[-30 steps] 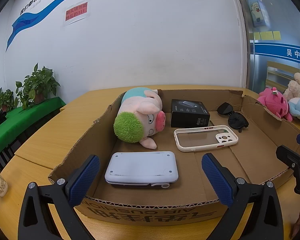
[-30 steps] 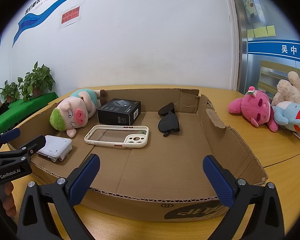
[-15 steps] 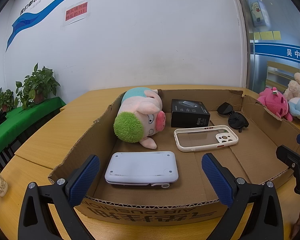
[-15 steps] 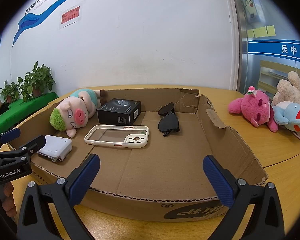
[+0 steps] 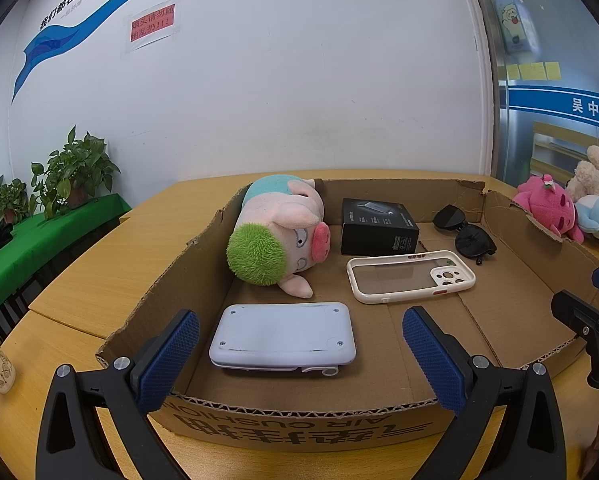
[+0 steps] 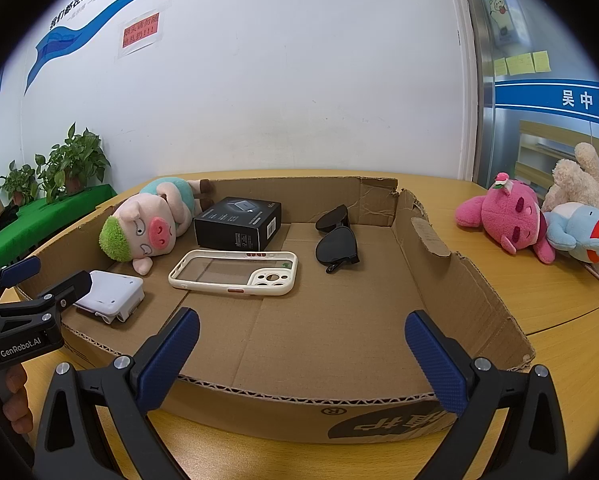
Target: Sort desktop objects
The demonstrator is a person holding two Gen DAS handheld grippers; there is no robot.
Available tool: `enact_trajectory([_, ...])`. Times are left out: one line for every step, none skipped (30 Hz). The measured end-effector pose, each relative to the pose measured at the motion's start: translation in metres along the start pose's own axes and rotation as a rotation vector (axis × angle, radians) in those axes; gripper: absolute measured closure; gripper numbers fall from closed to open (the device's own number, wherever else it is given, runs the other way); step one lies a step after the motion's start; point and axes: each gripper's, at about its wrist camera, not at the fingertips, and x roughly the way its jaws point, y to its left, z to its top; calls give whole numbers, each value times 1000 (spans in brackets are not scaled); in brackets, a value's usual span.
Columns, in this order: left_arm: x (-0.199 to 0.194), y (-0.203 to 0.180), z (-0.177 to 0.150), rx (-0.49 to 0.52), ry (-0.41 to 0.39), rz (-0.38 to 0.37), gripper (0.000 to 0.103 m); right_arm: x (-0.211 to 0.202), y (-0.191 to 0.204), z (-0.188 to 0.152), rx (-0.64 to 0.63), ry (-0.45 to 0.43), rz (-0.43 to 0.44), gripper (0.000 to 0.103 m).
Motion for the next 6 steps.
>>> enact_trajectory([0,0,0,0,0,0,0,0,0,0,0,0,0,0])
enact_trajectory([0,0,0,0,1,-1,0,0,0,0,0,0,0,0])
enact_trajectory([0,0,0,0,1,0,0,0,0,0,0,1,0,0])
enact_trajectory([0,0,0,0,0,0,0,0,0,0,0,1,0,0])
enact_trajectory([0,0,0,0,0,0,0,0,0,0,0,1,0,0])
enact_trajectory([0,0,0,0,1,-1,0,0,0,0,0,0,0,0])
